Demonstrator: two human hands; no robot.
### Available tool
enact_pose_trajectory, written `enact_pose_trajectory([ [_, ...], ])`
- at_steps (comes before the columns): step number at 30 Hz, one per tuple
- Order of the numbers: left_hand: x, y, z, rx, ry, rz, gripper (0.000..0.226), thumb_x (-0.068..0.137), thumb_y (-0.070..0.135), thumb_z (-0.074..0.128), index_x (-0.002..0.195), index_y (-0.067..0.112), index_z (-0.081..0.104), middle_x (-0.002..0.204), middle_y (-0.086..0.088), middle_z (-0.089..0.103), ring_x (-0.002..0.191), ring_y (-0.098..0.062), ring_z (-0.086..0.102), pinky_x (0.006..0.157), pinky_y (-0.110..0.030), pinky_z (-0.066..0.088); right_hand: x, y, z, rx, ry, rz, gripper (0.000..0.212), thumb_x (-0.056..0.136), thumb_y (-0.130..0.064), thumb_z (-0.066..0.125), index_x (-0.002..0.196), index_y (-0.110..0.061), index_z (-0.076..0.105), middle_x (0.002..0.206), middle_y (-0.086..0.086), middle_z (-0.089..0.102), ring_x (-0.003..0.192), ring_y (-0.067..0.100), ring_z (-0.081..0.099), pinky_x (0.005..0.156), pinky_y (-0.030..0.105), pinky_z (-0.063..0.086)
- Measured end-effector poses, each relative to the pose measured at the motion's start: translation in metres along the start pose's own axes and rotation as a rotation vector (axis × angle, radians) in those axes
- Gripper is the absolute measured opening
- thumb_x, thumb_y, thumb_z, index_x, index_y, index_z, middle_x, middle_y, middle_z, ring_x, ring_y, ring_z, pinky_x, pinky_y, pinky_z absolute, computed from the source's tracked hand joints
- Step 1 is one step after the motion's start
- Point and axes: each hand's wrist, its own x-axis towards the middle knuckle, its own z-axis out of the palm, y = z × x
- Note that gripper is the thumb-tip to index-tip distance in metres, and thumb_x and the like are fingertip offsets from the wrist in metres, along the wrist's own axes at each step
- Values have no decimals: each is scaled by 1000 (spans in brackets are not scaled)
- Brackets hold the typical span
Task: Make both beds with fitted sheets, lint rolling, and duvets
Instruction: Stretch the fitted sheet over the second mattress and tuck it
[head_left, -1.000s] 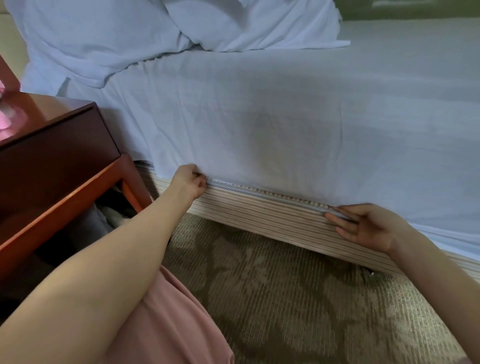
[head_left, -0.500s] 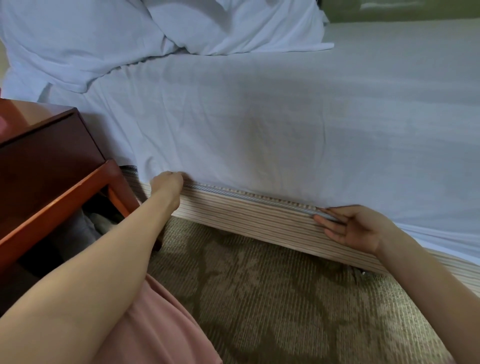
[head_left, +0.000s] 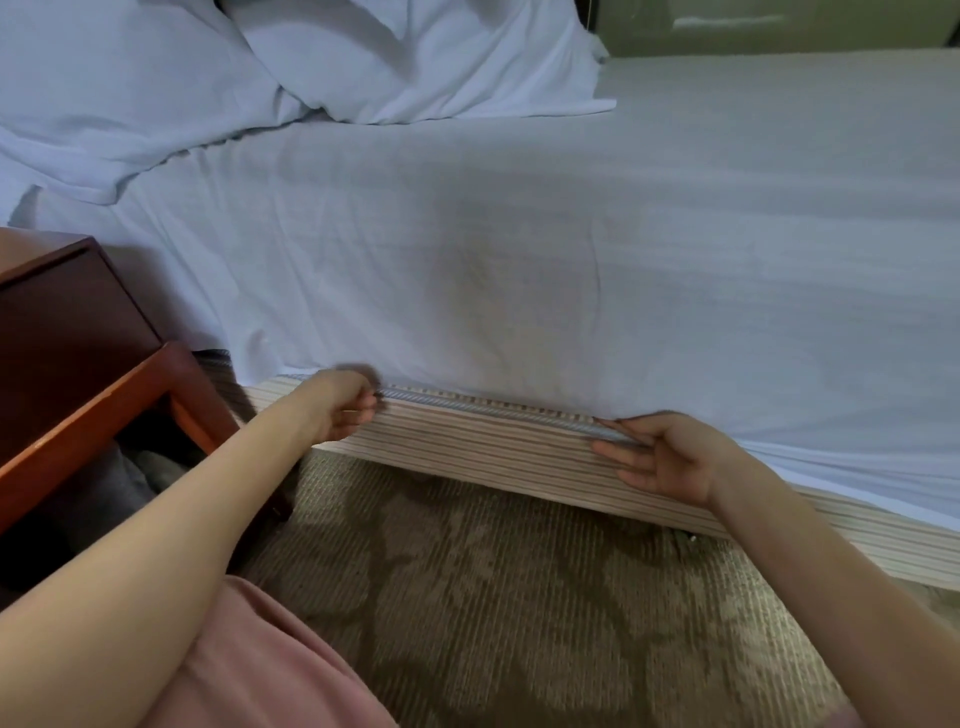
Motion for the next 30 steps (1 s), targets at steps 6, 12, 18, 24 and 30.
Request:
enact_pose_trajectory([
  [6, -44, 17, 49, 492, -236, 378, 14, 93, 14, 51, 85, 15, 62, 73, 2, 63, 60, -12, 58, 58, -20, 40, 10, 1, 1, -74, 83, -5, 24, 94, -11, 42, 109, -21, 57, 83, -14, 68, 54, 3, 63, 60, 26, 40],
  [12, -71, 12, 120, 652, -575, 460, 13, 95, 20, 50, 85, 22, 58, 89, 7, 68, 69, -10, 64, 62, -23, 42, 11, -4, 3, 289, 96, 37, 20, 88, 4, 41, 83, -8, 56, 65, 4, 70, 44, 6, 62, 61, 29, 47],
  [18, -76, 17, 173, -3, -806, 19, 12, 96, 17, 49, 92, 19, 60, 70, 7, 66, 70, -8, 63, 55, -19, 38, -13, -6, -1, 476, 76, 3, 23, 89, 5, 36, 89, -14, 49, 92, 15, 71, 67, 19, 72, 81, 39, 52],
  [24, -76, 8, 209, -212, -896, -119, 13, 95, 23, 52, 96, 18, 65, 83, 8, 73, 78, -5, 64, 55, -18, 35, -38, -9, -33, 420, 431, 87, 18, 94, -3, 40, 88, -8, 57, 88, 6, 68, 76, 17, 65, 74, 33, 43],
  [30, -96, -6, 241, -473, -923, -146, 19, 100, 13, 43, 112, 11, 58, 114, -6, 65, 104, -16, 60, 81, -23, 45, -35, -14, -66, 281, 815, -83, 21, 92, -8, 42, 103, -13, 59, 82, 3, 62, 59, 13, 57, 45, 19, 43],
])
